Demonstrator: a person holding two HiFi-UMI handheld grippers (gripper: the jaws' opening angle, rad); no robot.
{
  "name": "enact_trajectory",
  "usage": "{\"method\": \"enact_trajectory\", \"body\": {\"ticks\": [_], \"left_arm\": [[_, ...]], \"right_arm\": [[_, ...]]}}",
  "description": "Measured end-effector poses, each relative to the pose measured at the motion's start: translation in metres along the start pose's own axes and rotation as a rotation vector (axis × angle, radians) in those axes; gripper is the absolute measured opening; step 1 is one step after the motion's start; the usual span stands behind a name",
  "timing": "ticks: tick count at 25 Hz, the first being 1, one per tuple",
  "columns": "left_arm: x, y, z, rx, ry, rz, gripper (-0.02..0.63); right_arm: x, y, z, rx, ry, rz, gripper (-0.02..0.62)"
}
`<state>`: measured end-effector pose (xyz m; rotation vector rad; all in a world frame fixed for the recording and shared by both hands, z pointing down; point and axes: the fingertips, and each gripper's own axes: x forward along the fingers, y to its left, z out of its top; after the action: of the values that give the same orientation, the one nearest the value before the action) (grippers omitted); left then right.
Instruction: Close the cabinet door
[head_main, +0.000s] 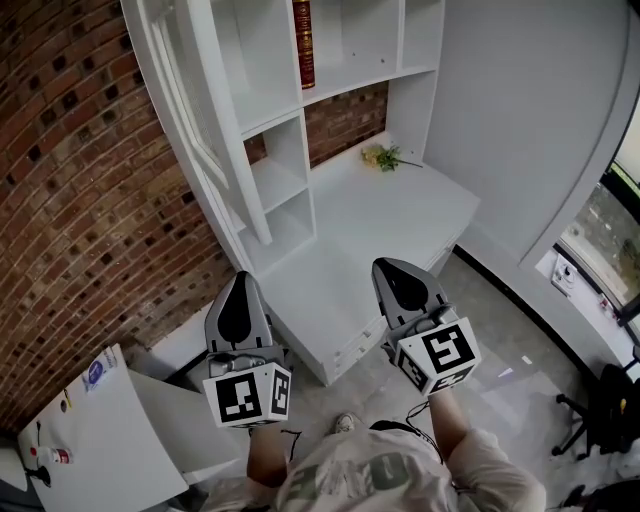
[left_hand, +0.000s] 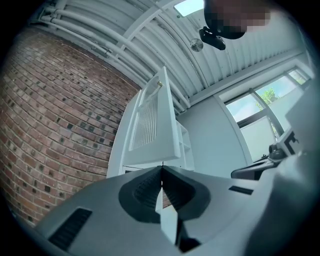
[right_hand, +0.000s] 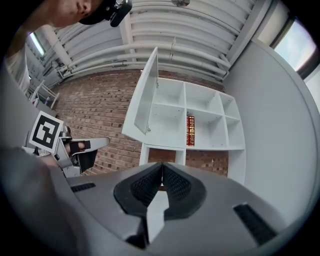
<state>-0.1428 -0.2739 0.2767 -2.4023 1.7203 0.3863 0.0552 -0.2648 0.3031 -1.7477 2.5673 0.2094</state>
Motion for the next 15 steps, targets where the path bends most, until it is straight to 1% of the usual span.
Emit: {"method": "enact_trajectory", "body": {"ticks": [4,8,12,15], "left_arm": [[0.01,0.004,-0.006,0.002,0.014,0.017,0.012],[0.016,0.004,-0.006,0.008,0.01,0.044,0.012],[0.021,0.0,-0.003,0.016,0.002,0.073,0.012],[0.019,-0.002,-0.003,0.021,0.007,0.095,0.012]], "right_arm": [[0.019,-0.006,-0.003,0.019,0.005,0.012,0.015],[0.034,-0.012,0.003,0.038,-0.02,0.029,0.015],[0.043,-0.017,0.017,0.023,-0.049,0.059,0.016],[0.048,-0.018,0.018,0.023,-0.052,0.088,0.017]]}}
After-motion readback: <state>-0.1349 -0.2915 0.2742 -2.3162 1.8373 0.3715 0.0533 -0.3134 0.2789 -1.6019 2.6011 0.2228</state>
